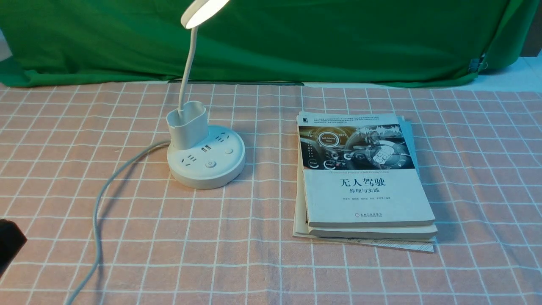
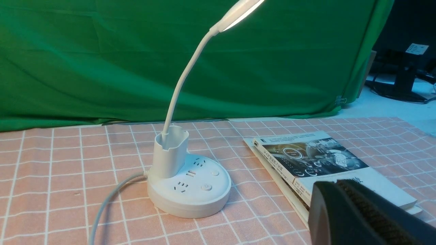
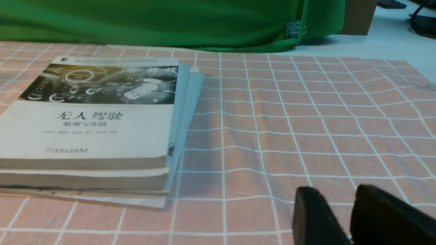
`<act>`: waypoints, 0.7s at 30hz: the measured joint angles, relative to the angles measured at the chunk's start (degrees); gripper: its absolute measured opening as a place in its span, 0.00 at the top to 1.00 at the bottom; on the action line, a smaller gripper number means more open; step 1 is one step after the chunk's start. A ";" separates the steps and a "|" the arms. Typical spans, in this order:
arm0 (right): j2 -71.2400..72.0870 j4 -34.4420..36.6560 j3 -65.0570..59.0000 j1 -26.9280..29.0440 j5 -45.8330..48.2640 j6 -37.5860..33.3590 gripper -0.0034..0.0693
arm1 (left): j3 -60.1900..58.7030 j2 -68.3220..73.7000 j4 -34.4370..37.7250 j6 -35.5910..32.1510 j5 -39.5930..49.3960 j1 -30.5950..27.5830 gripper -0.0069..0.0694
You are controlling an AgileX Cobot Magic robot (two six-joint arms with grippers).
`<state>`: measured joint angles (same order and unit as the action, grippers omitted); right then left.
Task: Turn on the table lamp on the pink coffee tablecloth with your hand.
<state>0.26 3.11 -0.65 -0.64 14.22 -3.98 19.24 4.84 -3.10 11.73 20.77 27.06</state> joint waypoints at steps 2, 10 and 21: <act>0.00 0.00 0.00 0.00 0.00 0.00 0.63 | -0.13 0.00 0.00 -0.04 -0.17 0.00 0.88; 0.00 0.00 0.00 0.00 -0.04 0.00 0.63 | -6.39 -4.66 5.32 -1.77 -2.68 -13.78 0.88; 0.00 0.00 0.00 0.00 -0.03 0.00 0.63 | -19.37 -4.84 9.95 -6.40 -14.91 -27.72 0.88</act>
<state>0.26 3.11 -0.65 -0.64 14.19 -3.98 -0.12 0.00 6.85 5.33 5.86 -0.66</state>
